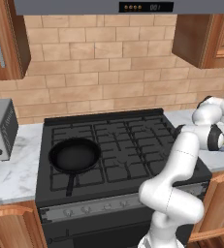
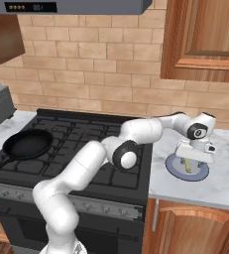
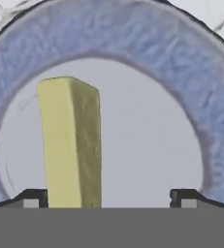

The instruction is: Pick up the butter stick and place it in the pan. Then turn on the burner for the pan.

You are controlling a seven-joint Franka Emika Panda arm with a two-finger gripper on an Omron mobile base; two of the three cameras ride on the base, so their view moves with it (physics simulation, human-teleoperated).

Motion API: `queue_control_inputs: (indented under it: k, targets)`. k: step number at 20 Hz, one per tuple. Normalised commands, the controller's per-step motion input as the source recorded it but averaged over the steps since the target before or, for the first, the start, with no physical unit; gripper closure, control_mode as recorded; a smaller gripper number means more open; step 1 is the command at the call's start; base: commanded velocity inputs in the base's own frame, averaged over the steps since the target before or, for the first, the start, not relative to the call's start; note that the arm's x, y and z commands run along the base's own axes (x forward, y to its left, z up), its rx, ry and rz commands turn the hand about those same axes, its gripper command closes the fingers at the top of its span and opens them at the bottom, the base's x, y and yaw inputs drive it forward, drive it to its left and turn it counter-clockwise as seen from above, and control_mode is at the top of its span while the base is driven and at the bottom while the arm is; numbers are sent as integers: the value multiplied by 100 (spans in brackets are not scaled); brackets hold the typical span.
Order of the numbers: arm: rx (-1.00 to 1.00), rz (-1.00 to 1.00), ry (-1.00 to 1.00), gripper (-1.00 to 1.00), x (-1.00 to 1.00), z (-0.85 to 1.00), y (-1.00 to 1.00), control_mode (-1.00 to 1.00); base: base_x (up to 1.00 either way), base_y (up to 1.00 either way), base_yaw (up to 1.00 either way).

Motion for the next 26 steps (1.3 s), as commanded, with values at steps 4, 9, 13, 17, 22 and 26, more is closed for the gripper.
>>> queue_control_inputs:
  k: [4, 9, 13, 17, 22, 26]
  targets:
    - [0, 0, 9, -100, 0, -37, 0, -100, 0, 0, 0]
    - [-1, 0, 7, 100, 0, -18, 3, -100, 0, 0, 0]
    - [0, 0, 6, 100, -3, -4, 0, -100, 0, 0, 0]
    - [0, 0, 2, 100, -13, -1, 26, -100, 0, 0, 0]
    - [0, 0, 0, 100, -37, 1, 37, -100, 0, 0, 0]
    - [0, 0, 0, 100, -29, 39, 26, -100, 0, 0, 0]
